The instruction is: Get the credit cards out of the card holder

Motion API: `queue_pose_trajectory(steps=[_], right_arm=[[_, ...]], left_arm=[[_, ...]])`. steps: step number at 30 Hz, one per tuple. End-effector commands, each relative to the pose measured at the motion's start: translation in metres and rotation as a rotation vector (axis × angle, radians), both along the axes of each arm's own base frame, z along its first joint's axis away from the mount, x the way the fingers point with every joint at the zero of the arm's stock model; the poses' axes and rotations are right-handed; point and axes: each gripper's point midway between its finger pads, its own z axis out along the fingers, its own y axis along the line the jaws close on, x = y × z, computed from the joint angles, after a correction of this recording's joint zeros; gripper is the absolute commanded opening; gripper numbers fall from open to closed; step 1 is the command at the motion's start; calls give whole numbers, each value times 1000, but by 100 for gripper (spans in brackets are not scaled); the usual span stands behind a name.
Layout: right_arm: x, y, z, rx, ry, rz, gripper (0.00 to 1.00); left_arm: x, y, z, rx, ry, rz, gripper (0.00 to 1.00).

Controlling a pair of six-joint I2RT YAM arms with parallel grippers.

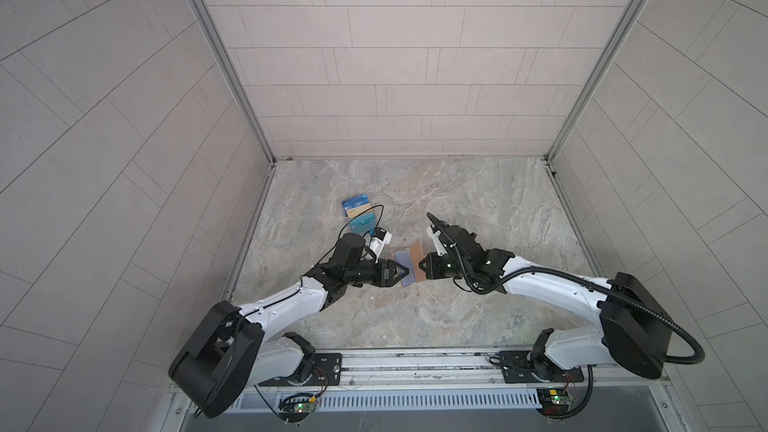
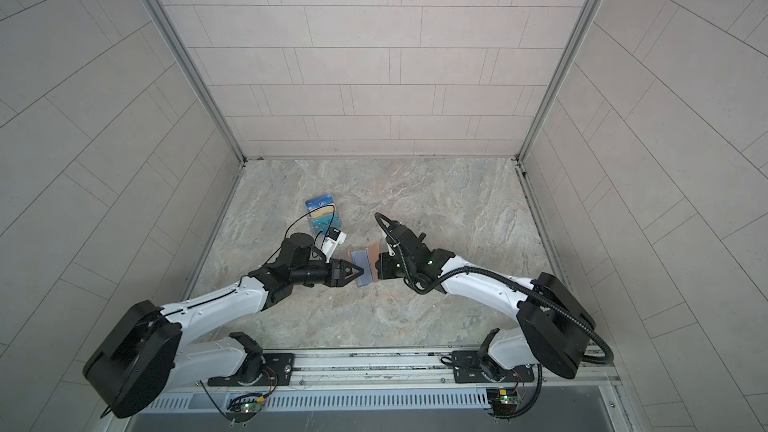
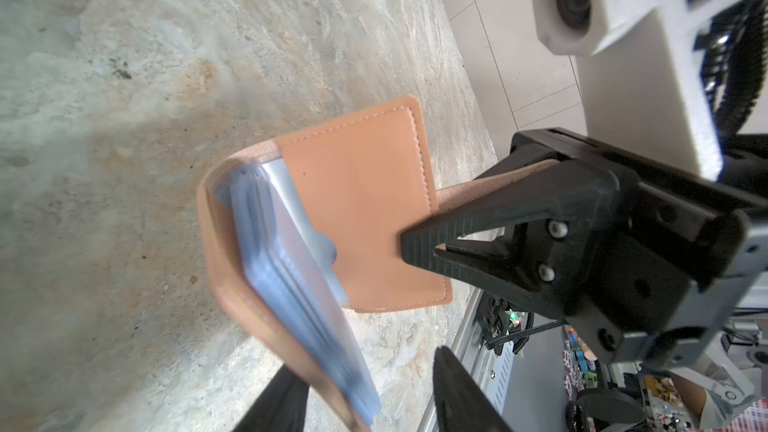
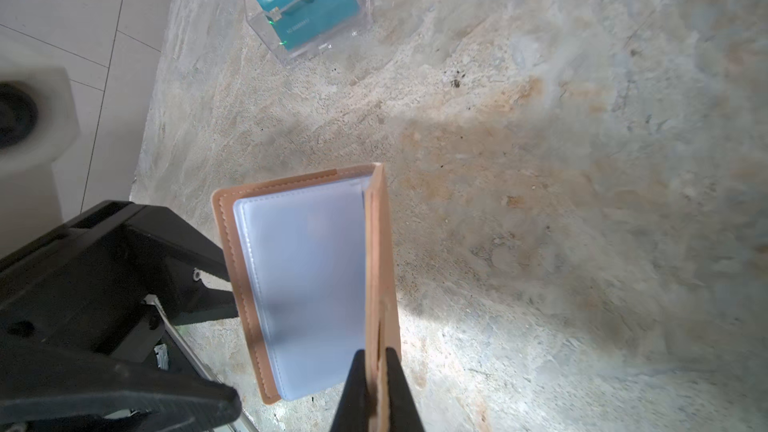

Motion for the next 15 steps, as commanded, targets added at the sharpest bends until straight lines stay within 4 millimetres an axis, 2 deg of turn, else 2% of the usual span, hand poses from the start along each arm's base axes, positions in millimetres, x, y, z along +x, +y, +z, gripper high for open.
queue_pose_trajectory(steps=[1, 10, 14, 15], right_arm=[[0, 7, -8, 20, 16, 0, 0], [-3, 1, -43, -67, 75, 11, 0], [-2, -8, -54, -131, 86, -9, 0], [0, -13, -56, -157, 82, -21, 3]], left_arm=[[0, 5, -11, 33, -11, 16, 50], [-2, 24, -40, 151, 9, 74, 49], [-1, 30, -46, 192, 3, 91, 43], [0, 33, -47, 205, 0, 98, 41]])
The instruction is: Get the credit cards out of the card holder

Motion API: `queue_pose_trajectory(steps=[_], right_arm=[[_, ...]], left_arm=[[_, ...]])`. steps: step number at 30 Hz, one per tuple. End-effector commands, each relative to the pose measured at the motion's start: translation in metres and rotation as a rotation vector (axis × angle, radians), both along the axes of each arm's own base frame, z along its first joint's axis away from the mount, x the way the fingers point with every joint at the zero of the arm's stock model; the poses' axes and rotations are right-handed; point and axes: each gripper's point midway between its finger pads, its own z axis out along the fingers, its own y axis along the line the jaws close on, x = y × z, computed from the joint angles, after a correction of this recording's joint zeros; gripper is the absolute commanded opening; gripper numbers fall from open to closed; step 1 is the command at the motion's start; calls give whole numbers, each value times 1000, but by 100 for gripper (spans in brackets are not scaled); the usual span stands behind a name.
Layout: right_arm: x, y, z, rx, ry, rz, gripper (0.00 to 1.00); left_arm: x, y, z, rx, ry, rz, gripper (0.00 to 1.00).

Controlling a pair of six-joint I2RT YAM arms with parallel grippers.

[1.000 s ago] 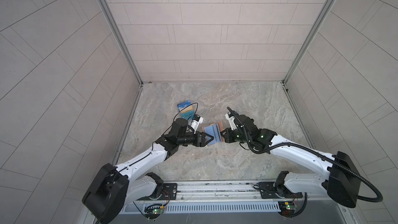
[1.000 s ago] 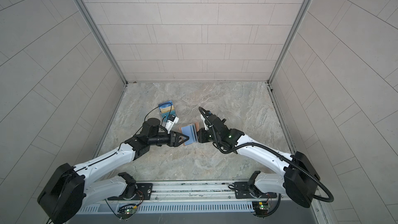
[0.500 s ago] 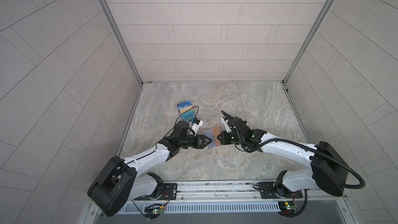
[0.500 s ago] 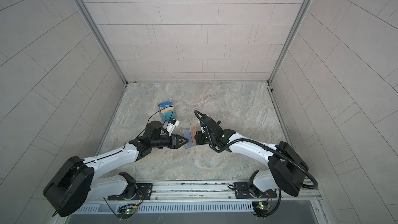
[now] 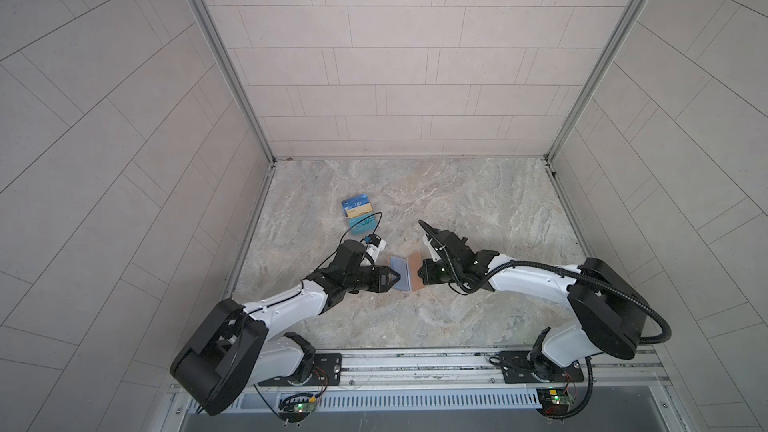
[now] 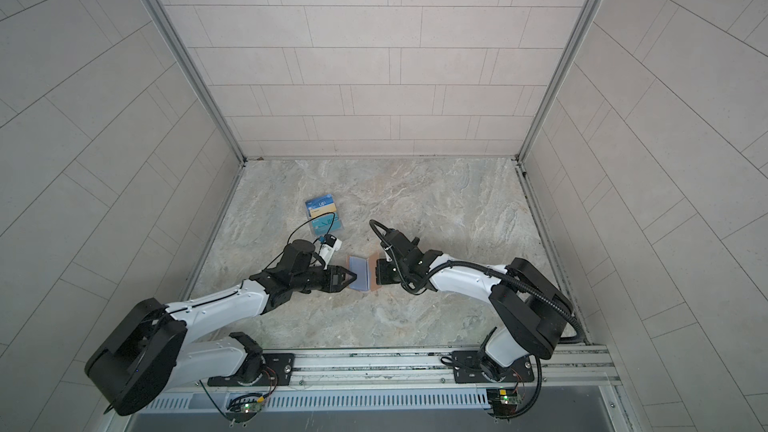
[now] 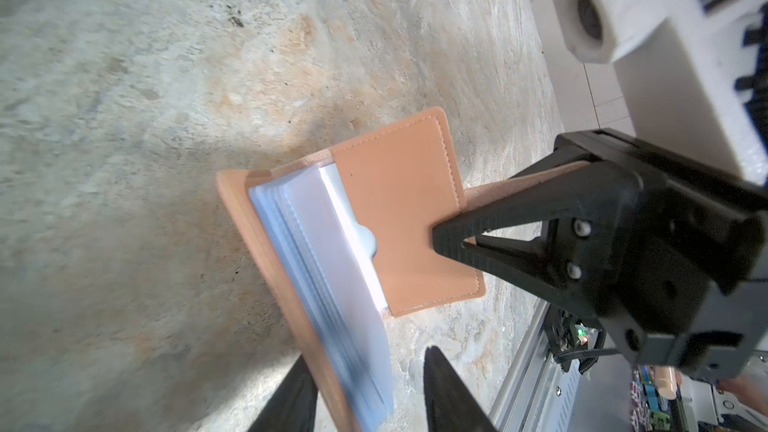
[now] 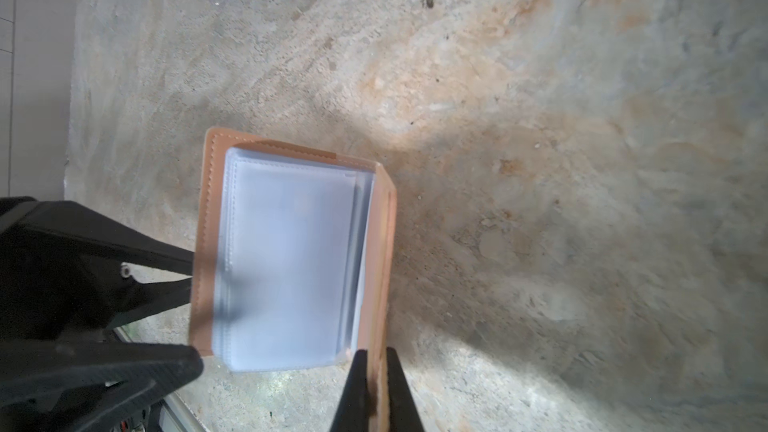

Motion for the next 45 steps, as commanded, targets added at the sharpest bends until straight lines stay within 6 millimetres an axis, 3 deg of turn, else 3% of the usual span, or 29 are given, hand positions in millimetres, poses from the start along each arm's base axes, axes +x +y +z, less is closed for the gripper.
queue_pose_trajectory(steps=[1, 10, 13, 15, 28, 36, 45], right_arm=[[3, -15, -10, -94, -7, -29, 6], [4, -31, -24, -261, 3, 2, 28], [6, -37, -21, -334, -23, -4, 41], [7, -42, -17, -383, -52, -10, 44], [10, -51, 3, -569, -154, 11, 44], [11, -43, -21, -568, -127, 26, 42], [9, -48, -36, -603, -107, 26, 42]], left_arm=[[-2, 11, -10, 68, -17, 16, 40], [-1, 27, -9, 147, -70, 42, 36], [-2, 29, -12, 162, -66, 38, 36], [-2, 31, -14, 173, -69, 47, 36], [8, 50, -9, 211, -142, 157, 33], [5, 37, -8, 139, -119, 121, 35], [9, 46, -14, 152, -108, 197, 35]])
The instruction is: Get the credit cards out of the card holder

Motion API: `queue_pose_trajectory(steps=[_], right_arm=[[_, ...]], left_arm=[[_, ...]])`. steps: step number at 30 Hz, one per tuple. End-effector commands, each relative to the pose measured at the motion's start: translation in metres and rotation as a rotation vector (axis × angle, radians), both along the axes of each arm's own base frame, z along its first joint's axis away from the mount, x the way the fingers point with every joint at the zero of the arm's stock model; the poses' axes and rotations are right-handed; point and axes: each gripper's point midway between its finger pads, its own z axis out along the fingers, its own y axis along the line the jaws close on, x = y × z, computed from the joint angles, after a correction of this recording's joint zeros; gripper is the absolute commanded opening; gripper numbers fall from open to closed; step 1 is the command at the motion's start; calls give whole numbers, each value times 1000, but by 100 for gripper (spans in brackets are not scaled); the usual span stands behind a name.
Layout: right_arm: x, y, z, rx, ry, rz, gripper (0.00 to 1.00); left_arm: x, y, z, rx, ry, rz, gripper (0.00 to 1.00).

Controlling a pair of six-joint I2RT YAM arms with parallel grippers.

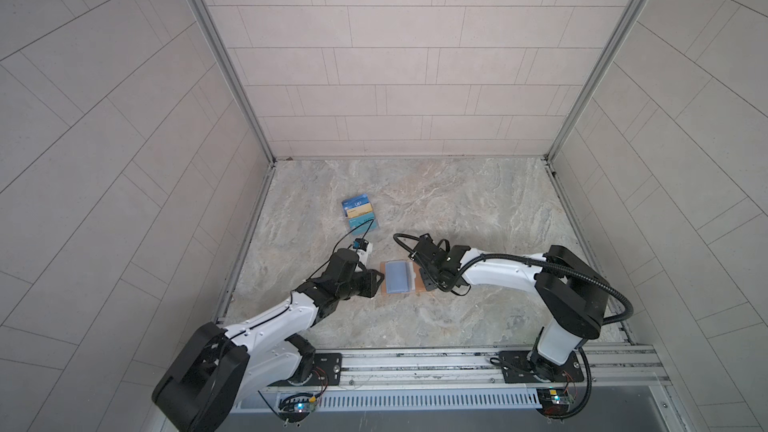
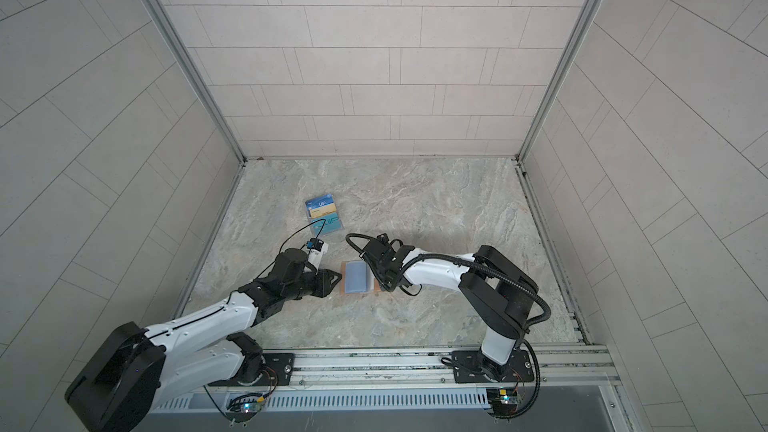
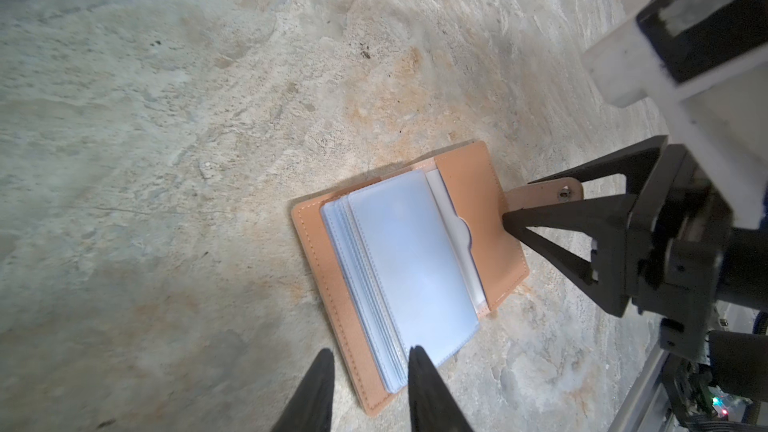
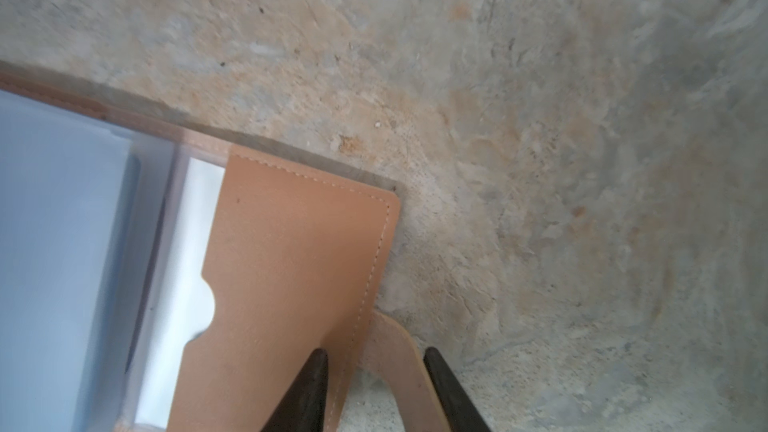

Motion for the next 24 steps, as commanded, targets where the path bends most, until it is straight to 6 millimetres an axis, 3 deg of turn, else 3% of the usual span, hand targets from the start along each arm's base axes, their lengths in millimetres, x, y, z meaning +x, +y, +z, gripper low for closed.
queue_pose_trajectory(steps=[1, 6, 11, 14, 17, 21, 24], right_arm=[[0, -5, -1, -26, -11, -10, 43], [0, -3, 22, -16, -52, -4, 52], [-7, 15, 78, 21, -163, 90, 86], [-10, 29, 102, 77, -192, 135, 87], [-11, 44, 113, 118, -196, 158, 87], [-11, 71, 109, 159, -171, 190, 81], [-11, 88, 98, 142, -164, 210, 82]], left_arm=[[3, 5, -4, -11, 4, 52, 35], [4, 4, -6, -50, 16, 69, 34], [7, 18, -3, -40, 4, 134, 35], [11, 31, -2, -82, 11, 196, 35], [11, 37, 1, -103, -2, 217, 35], [8, 42, 4, -98, -13, 234, 35], [7, 47, 5, -91, -22, 256, 36]])
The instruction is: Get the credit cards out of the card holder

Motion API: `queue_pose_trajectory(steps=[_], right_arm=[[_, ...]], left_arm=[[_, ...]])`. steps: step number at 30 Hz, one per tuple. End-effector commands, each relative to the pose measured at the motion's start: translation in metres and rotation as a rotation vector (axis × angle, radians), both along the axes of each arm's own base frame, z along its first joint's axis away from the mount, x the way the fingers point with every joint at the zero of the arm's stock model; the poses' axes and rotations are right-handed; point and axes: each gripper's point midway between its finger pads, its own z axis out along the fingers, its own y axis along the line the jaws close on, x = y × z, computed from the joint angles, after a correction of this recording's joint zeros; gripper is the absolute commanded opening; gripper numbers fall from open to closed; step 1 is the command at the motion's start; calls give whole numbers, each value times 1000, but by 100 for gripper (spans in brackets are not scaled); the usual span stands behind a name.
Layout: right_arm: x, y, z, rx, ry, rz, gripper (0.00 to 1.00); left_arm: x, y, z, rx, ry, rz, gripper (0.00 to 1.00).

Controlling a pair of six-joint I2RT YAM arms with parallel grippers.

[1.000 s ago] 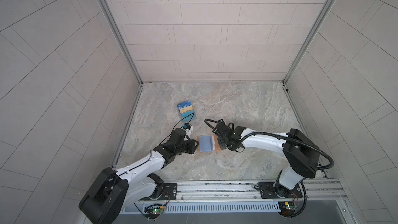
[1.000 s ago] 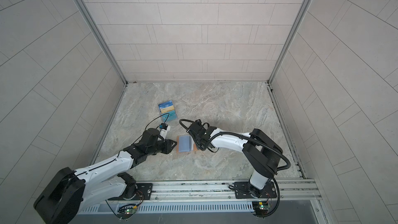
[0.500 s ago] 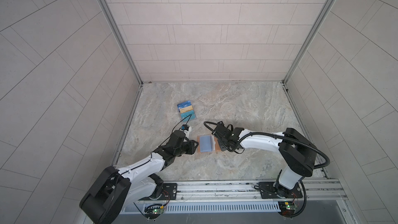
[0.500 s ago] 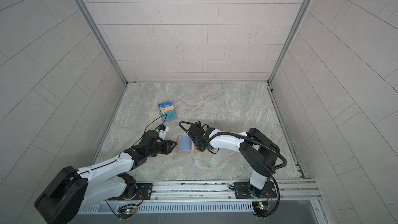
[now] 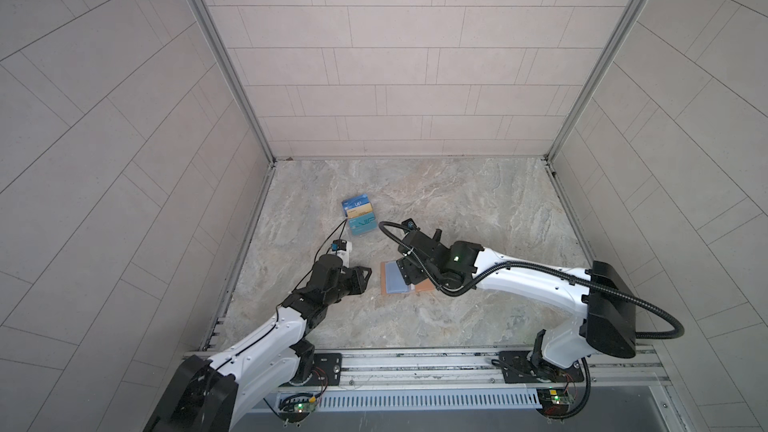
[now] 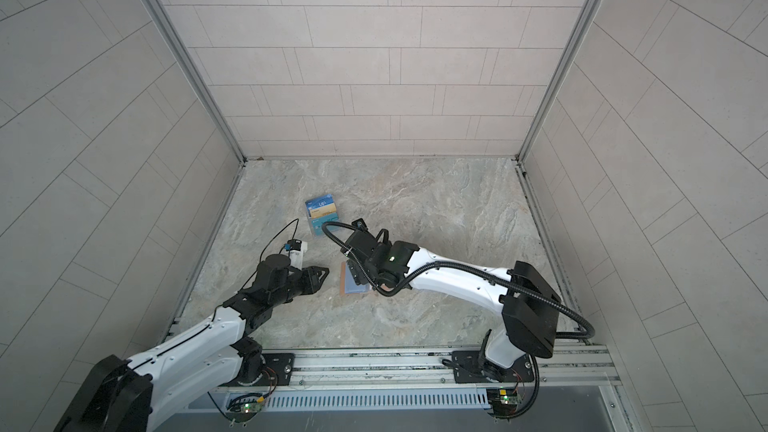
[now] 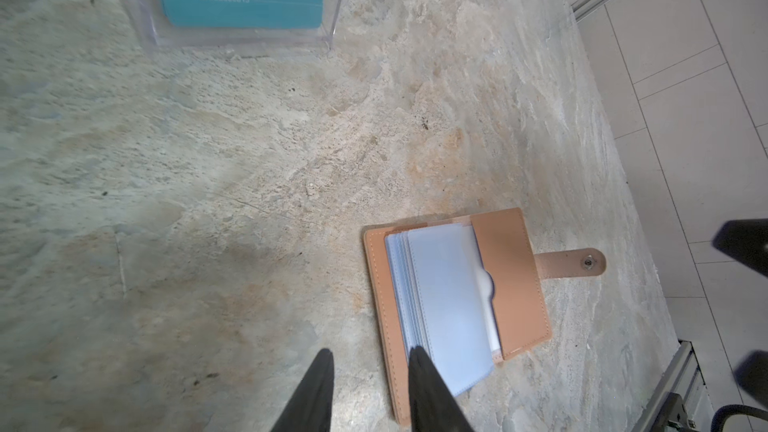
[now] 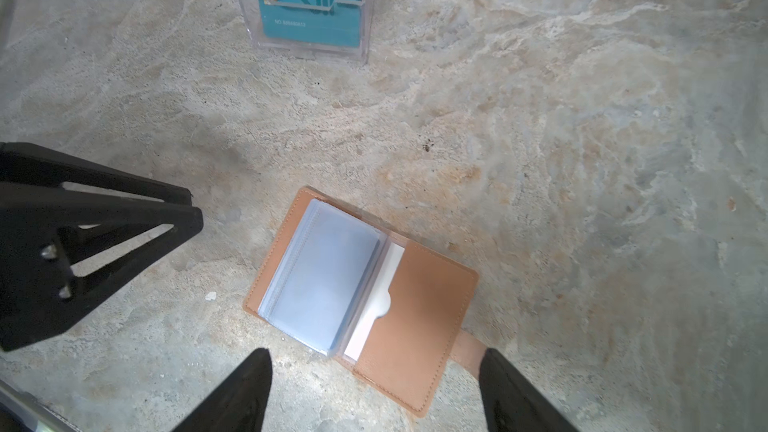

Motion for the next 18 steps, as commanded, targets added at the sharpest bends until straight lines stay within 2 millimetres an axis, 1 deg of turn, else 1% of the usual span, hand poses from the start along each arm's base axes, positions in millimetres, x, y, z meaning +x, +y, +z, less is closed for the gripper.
queue_pose_trajectory(steps=[1, 5, 8, 14, 18], right_arm=[[-5, 18, -16, -29, 18, 31, 83], [-3, 33, -35, -37, 43, 36, 84], [0, 35, -50, -81, 51, 30, 85], [3, 40, -71, -120, 68, 33, 85], [3, 43, -85, -149, 92, 48, 81]], left_arm=[[-3, 10, -5, 22, 16, 43, 36], [-8, 19, -11, 33, 38, 83, 37], [-13, 20, -12, 19, 41, 91, 38], [-17, 26, -10, 12, 20, 114, 40], [-17, 26, -7, 15, 9, 109, 43]])
